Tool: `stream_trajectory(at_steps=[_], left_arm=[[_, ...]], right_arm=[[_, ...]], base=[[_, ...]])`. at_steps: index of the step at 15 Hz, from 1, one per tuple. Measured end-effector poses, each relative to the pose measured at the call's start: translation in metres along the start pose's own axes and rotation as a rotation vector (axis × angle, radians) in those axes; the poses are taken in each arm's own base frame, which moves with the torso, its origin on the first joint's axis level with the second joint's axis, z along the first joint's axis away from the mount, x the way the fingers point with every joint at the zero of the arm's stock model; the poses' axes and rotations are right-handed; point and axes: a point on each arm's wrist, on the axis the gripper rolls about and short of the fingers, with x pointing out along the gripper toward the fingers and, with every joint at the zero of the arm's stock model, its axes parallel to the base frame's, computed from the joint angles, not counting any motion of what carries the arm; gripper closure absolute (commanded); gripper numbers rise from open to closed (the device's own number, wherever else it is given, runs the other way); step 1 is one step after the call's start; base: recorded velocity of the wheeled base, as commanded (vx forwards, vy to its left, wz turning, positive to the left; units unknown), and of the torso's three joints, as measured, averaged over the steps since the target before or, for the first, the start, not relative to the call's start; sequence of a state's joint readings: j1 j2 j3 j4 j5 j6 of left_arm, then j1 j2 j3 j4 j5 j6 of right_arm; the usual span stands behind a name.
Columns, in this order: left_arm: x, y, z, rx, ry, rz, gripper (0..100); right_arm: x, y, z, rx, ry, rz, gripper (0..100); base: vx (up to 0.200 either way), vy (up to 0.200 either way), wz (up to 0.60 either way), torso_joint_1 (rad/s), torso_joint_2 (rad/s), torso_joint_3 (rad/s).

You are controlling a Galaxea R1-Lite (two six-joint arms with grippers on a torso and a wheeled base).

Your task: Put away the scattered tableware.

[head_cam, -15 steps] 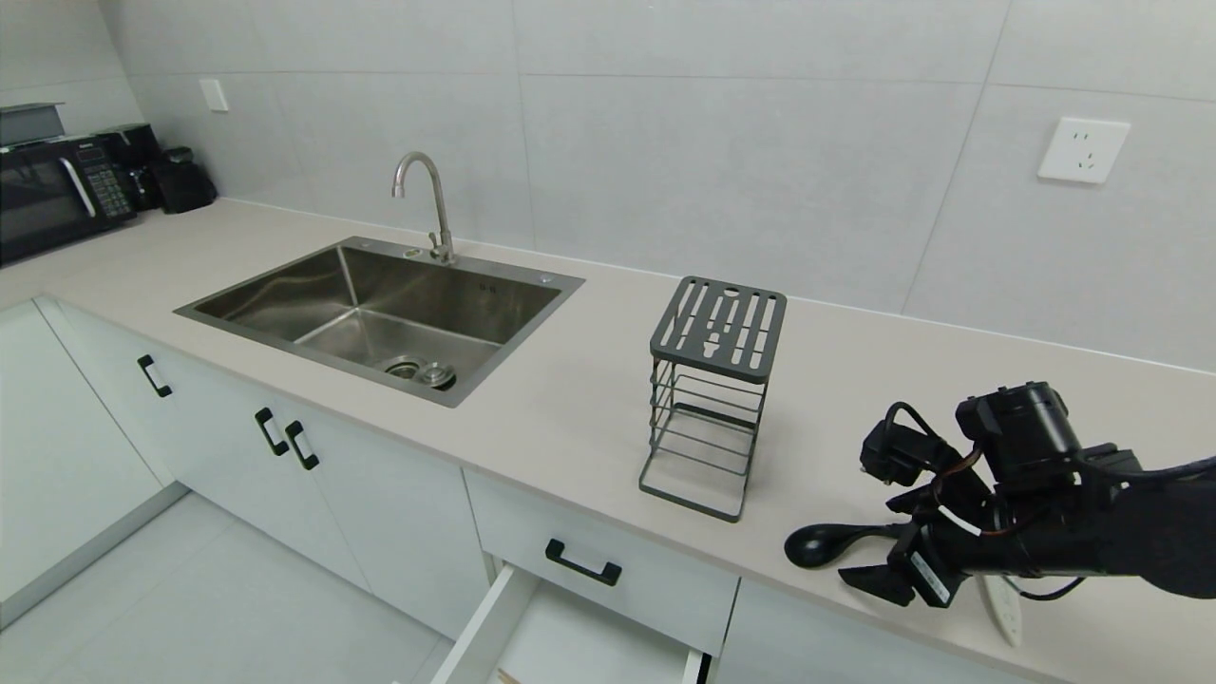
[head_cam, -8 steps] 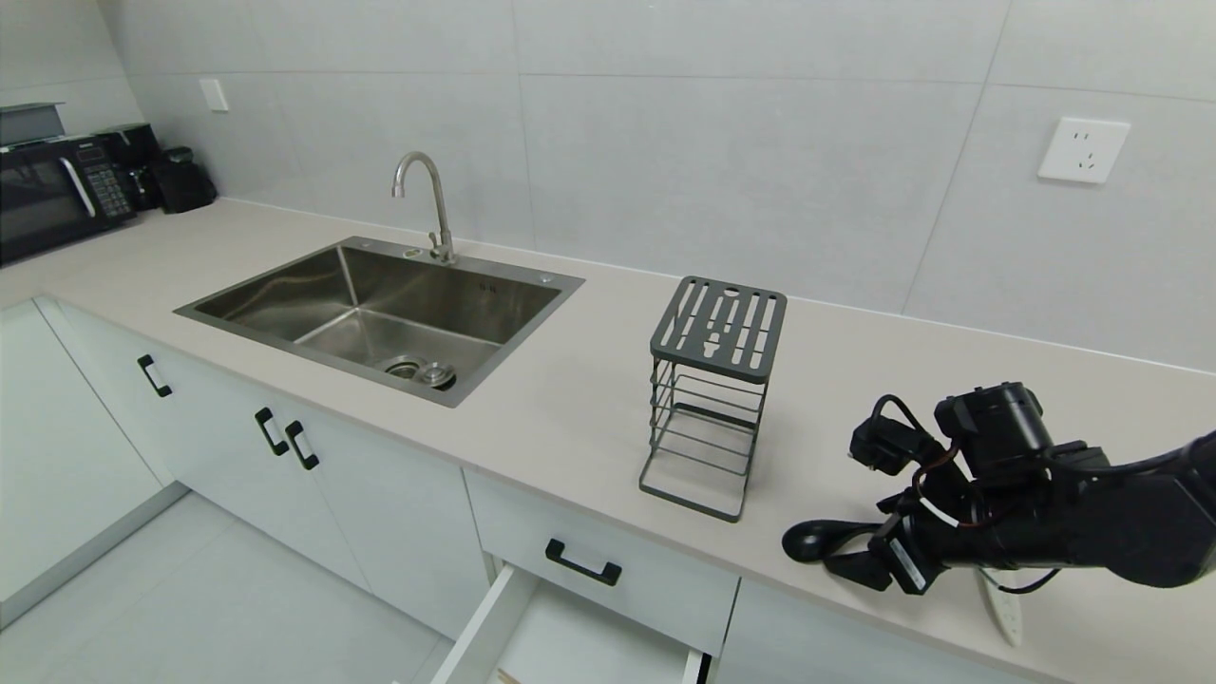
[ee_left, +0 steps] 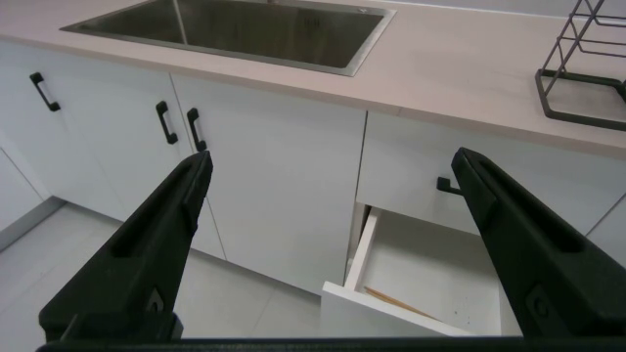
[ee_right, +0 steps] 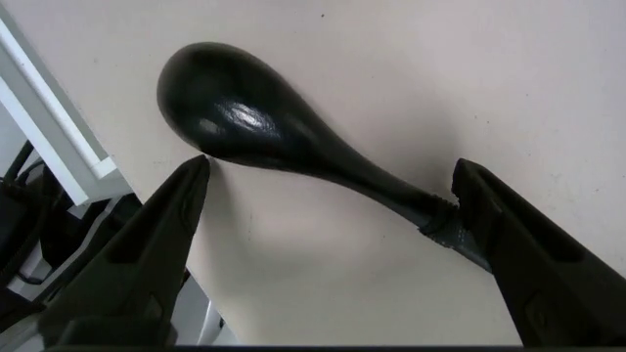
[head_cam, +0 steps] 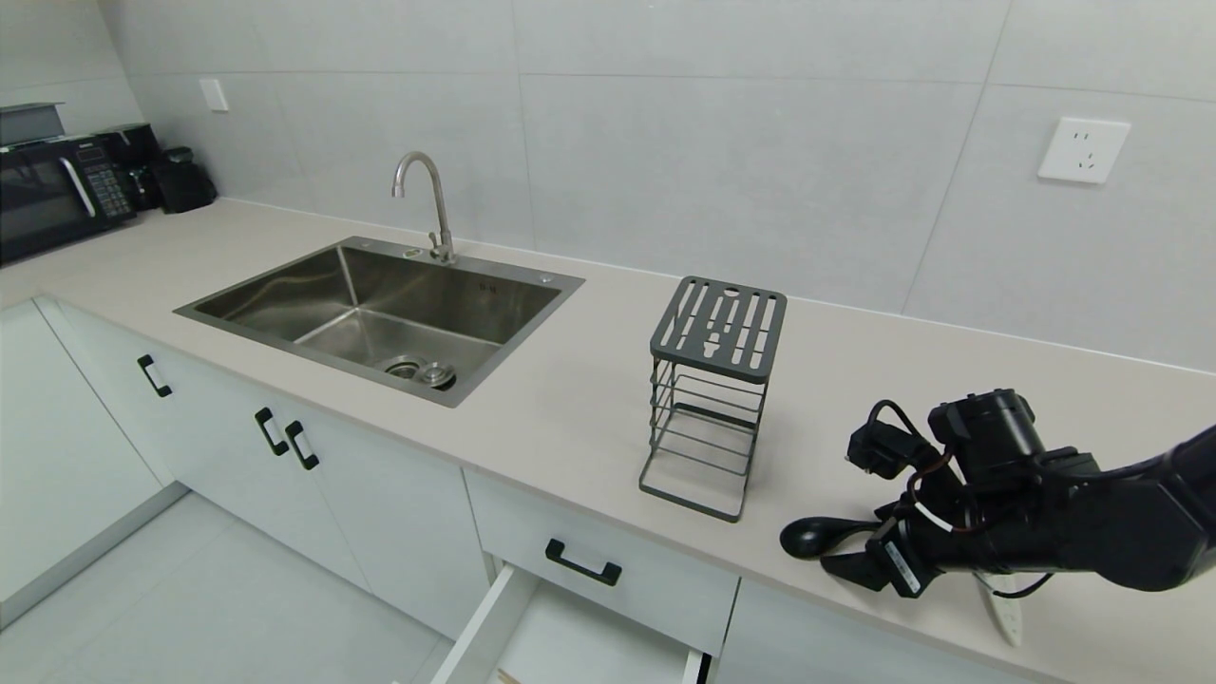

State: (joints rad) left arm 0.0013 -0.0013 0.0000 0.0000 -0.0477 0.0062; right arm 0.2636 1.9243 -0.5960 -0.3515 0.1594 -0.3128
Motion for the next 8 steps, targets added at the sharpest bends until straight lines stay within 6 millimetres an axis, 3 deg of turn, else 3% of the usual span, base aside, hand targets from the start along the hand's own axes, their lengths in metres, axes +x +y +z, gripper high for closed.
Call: stream_trajectory(at_steps=[8], left_arm=[[0.000,0.000,0.000,0.000,0.000,0.000,0]], right_arm=[[-0.005,0.000,-0.014,0.019,0.031,-0.005,100]], base=[[0.000,0.000,0.00,0.000,0.00,0.000]])
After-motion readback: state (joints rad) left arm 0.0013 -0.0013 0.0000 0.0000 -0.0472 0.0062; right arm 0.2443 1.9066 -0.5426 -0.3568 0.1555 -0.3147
